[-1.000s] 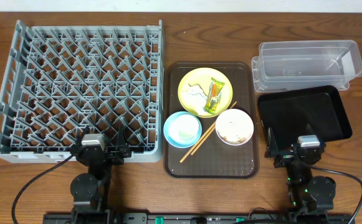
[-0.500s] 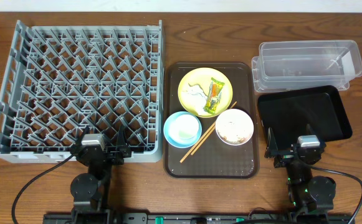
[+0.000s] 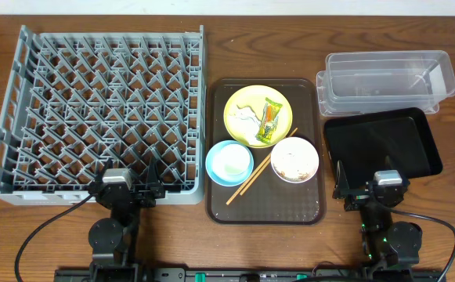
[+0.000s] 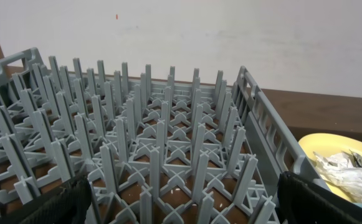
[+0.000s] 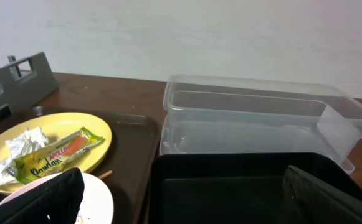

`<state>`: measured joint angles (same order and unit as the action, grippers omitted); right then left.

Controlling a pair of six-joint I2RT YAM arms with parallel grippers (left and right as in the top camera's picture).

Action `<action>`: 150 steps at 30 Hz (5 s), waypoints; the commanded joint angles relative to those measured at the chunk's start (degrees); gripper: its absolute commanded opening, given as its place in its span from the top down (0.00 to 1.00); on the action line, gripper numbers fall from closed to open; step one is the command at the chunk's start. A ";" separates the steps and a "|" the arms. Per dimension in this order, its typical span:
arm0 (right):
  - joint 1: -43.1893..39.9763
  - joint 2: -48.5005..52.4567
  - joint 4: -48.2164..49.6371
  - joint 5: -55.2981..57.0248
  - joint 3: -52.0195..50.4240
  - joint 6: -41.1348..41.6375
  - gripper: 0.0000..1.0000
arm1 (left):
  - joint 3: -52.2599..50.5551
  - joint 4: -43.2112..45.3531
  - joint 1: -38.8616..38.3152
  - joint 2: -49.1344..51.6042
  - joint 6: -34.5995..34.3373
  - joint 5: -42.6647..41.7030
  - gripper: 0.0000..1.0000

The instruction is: Sort waste into correct bins and load items into the dishwasher rack

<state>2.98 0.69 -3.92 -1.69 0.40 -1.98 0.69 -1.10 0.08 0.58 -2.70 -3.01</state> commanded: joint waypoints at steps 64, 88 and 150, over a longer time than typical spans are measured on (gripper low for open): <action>0.48 69.59 -30.10 -16.98 59.52 2.97 0.01 | 45.13 -37.59 -0.26 49.16 -3.78 0.52 0.04; 19.93 90.82 -14.62 -2.73 66.31 19.34 0.41 | 48.68 -41.66 -0.26 54.62 -3.82 -1.25 0.03; 11.06 86.73 -13.35 11.56 66.66 31.47 0.99 | 48.68 -39.89 -0.26 54.77 -3.80 -1.25 0.04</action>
<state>17.21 88.95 -17.28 5.34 66.17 30.35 47.92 -41.34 0.08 55.35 -6.17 -4.12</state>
